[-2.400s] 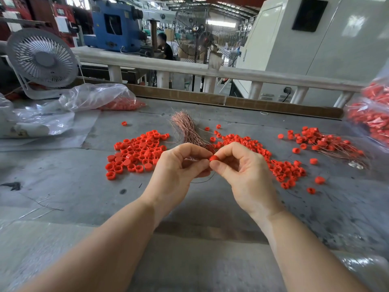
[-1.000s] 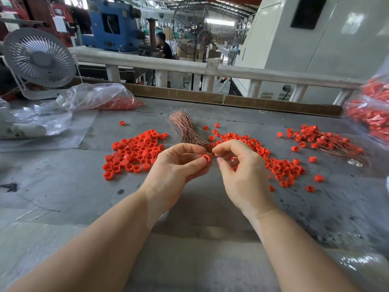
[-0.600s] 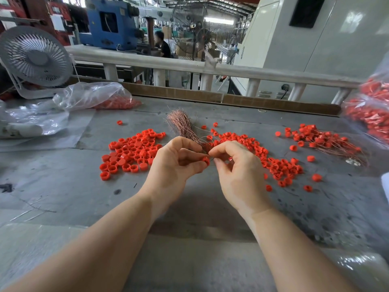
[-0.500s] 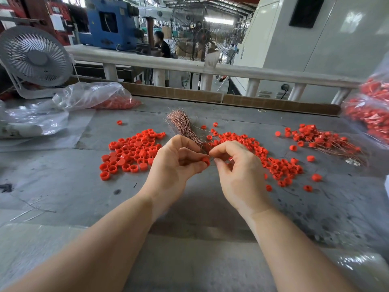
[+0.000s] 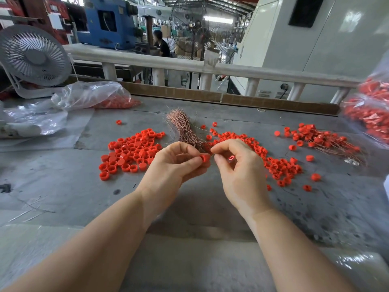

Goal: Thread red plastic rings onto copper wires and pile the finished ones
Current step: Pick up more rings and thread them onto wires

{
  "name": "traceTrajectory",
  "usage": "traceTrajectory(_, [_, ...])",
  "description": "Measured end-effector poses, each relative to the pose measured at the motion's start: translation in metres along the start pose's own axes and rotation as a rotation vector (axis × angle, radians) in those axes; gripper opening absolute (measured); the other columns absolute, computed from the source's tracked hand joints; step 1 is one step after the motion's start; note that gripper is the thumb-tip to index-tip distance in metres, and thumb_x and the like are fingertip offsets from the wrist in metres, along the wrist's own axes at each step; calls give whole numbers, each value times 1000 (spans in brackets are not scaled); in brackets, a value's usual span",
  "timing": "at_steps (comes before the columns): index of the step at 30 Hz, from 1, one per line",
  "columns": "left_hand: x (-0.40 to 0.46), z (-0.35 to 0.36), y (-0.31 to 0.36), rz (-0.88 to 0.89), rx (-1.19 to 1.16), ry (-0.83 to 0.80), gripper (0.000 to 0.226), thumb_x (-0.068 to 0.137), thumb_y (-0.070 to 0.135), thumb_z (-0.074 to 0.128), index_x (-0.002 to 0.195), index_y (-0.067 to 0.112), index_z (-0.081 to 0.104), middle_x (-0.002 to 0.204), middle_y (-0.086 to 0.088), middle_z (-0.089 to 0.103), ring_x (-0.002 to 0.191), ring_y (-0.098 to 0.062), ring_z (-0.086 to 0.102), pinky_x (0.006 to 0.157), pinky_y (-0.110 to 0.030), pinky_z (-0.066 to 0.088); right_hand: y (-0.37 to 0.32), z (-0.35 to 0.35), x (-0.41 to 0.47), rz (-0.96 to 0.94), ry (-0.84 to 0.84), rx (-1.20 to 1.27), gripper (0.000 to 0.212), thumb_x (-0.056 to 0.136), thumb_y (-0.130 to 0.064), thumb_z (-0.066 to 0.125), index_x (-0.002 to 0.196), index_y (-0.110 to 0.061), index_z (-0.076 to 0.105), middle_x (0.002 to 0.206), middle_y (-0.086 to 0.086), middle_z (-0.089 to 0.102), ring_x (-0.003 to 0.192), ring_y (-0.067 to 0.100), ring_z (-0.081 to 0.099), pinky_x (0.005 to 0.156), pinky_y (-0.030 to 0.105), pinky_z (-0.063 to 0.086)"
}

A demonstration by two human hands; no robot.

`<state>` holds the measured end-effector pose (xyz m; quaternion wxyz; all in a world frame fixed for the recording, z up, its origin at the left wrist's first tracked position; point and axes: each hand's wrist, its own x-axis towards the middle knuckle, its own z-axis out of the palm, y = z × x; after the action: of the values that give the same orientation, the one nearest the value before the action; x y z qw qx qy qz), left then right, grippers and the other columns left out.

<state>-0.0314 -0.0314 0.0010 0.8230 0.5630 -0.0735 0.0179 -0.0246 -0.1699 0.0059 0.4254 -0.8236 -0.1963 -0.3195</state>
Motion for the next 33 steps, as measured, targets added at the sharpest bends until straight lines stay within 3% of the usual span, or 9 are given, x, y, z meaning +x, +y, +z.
traceTrajectory(8, [0, 1, 6, -140, -243, 10, 20, 67, -1, 59, 86, 5, 61, 75, -15, 71, 67, -20, 71, 59, -22, 56, -2, -1, 0, -42, 26, 30, 6, 82, -5, 62, 84, -9, 66, 83, -2, 62, 76, 7, 53, 70, 19, 44])
traceTrajectory(17, [-3, 1, 7, -200, -209, 17, 20, 74, -4, 56, 73, 5, 74, 77, -16, 71, 67, -19, 70, 61, -22, 57, -2, 0, -1, -56, 29, 14, 6, 82, -7, 61, 83, -10, 66, 82, -4, 61, 73, 5, 51, 68, 10, 39])
traceTrajectory(22, [-4, 1, 7, -198, -212, 13, 13, 75, -1, 58, 81, 1, 69, 77, -16, 71, 68, -17, 70, 61, -21, 57, -1, 0, -2, -59, 12, 24, 7, 83, -5, 60, 83, -9, 66, 82, -5, 60, 75, 10, 54, 69, 17, 42])
traceTrajectory(26, [-5, 0, 5, -167, -147, -15, 19, 64, 6, 64, 82, 0, 64, 73, -12, 70, 66, -13, 68, 62, -19, 56, -2, 0, -2, -76, -3, 19, 7, 82, -3, 62, 82, -8, 67, 82, -4, 60, 78, 10, 56, 70, 18, 43])
traceTrajectory(33, [-5, 0, 0, -144, -31, -29, 20, 67, 10, 62, 85, 3, 64, 70, -5, 68, 61, -9, 64, 60, -18, 54, -2, 1, -1, -77, -9, 30, 8, 82, -3, 63, 85, -8, 67, 83, -2, 61, 77, 9, 55, 69, 24, 47])
